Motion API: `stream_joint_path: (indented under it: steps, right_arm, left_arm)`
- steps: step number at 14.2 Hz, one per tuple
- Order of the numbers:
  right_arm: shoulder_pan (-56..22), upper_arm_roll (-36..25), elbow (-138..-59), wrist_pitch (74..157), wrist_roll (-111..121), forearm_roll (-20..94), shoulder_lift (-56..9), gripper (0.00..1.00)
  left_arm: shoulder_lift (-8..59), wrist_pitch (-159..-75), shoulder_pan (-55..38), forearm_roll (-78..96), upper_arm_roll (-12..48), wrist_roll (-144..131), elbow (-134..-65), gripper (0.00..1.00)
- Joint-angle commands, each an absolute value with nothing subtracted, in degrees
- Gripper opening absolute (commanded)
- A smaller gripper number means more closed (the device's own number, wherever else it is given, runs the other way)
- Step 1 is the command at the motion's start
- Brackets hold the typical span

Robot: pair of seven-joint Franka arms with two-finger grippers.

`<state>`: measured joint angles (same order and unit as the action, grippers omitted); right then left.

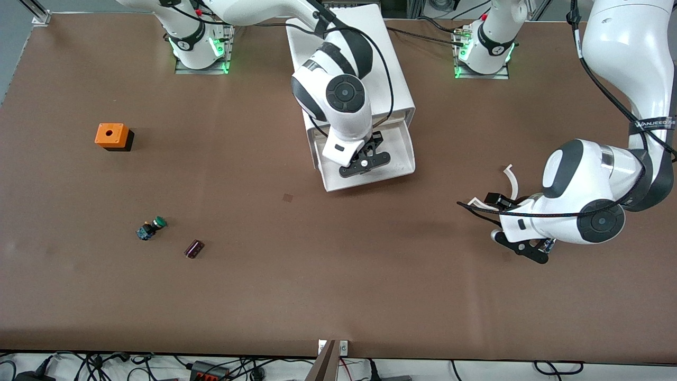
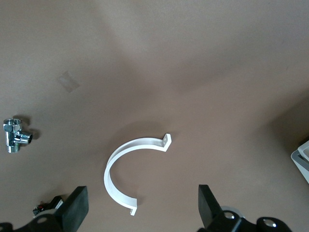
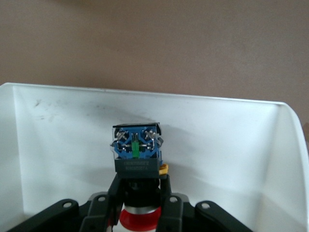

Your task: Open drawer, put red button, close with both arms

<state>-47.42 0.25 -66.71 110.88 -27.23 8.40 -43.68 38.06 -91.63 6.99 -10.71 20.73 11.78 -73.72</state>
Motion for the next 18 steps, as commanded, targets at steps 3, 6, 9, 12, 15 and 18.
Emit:
stream_joint_path:
  steps: [3,6,9,12,15,18]
  right_arm:
    - [-47.37,0.09,-65.39,112.68,-28.21,9.23,-44.83,1.0]
    - [-47.29,-0.44,-65.39,111.54,-31.88,9.14,-43.51,1.0]
    - [-45.18,-4.02,-65.39,111.27,-34.54,8.18,-39.21,1.0]
    - [-44.73,-10.26,-65.39,106.54,-34.1,4.5,-35.96,1.0]
    - [-43.25,-14.84,-65.92,102.67,-30.96,2.55,-33.49,1.0]
    - [-37.73,-15.21,-66.01,96.69,-22.62,2.72,-32.43,1.0]
  left_arm:
    - [38.41,-90.88,7.03,-11.87,21.09,11.95,-72.42,1.0]
    - [38.32,-90.53,7.38,-11.51,21.09,10.81,-72.95,1.0]
    - [38.32,-90.97,6.95,-11.34,21.62,3.81,-73.74,1.0]
    - [37.89,-98.57,6.33,-4.35,21.8,-4.89,-78.37,1.0]
    - [37.35,-109.49,4.49,-0.18,23.29,-15.87,-82.09,1.0]
    - [37.97,-116.34,-1.91,-0.35,23.12,-29.92,-82.35,1.0]
